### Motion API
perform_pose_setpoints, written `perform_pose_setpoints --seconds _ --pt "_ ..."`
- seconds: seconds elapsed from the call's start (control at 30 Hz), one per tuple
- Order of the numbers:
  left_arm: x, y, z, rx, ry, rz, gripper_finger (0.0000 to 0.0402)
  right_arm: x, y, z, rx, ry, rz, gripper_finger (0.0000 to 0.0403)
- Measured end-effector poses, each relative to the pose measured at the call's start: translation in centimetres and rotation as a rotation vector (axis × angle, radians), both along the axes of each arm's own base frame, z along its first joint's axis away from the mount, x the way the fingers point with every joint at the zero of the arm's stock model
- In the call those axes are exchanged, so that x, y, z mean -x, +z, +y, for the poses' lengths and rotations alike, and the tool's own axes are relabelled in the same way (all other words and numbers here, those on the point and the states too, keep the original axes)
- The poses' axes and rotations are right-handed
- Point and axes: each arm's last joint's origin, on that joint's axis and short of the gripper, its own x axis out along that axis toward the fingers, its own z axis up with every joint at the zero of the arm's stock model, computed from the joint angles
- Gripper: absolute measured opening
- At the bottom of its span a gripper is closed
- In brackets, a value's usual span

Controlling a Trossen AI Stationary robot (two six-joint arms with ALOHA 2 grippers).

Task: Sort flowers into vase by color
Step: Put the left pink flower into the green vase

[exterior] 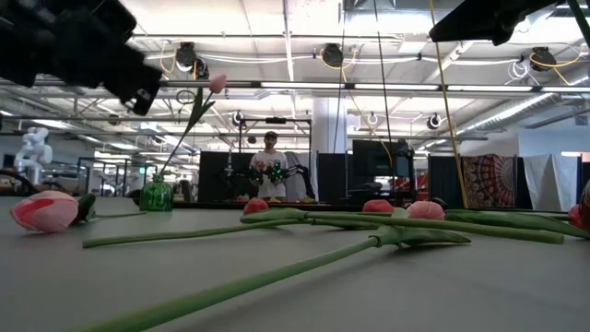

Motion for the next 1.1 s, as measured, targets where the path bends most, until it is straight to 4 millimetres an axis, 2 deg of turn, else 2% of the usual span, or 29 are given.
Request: perform_pose_setpoints --seconds 0.17,0.27,0.57,0.73,0.83,1.1 --pt "0.8 -1.8 -0.2 -0.047 -0.113 0.237 0.0135 0.0 0.0 0.0 0.000 0.000 0.000 0.0098" --pt "1.0 -1.4 -0.1 -0.120 -0.104 0.321 0.0135 0.0 0.0 0.0 0.000 0.000 0.000 0.0098" --pt "0.0 5.1 -1.1 -0.243 -0.153 0.176 0.0135 0.0 0.0 0.0 -0.001 0.000 -0.001 0.0098" --pt "-0.7 8.0 -1.7 -0.366 -0.143 0.224 0.0135 0.0 0.0 0.0 0.000 0.000 -0.001 0.0098" --pt "-1.4 9.2 -2.0 -0.414 -0.131 0.306 0.0135 0.0 0.0 0.0 0.000 0.000 -0.001 0.0098" --pt "-3.2 9.7 -2.9 -0.477 -0.165 0.522 0.0135 0.0 0.0 0.0 0.000 0.000 -0.001 0.0098"
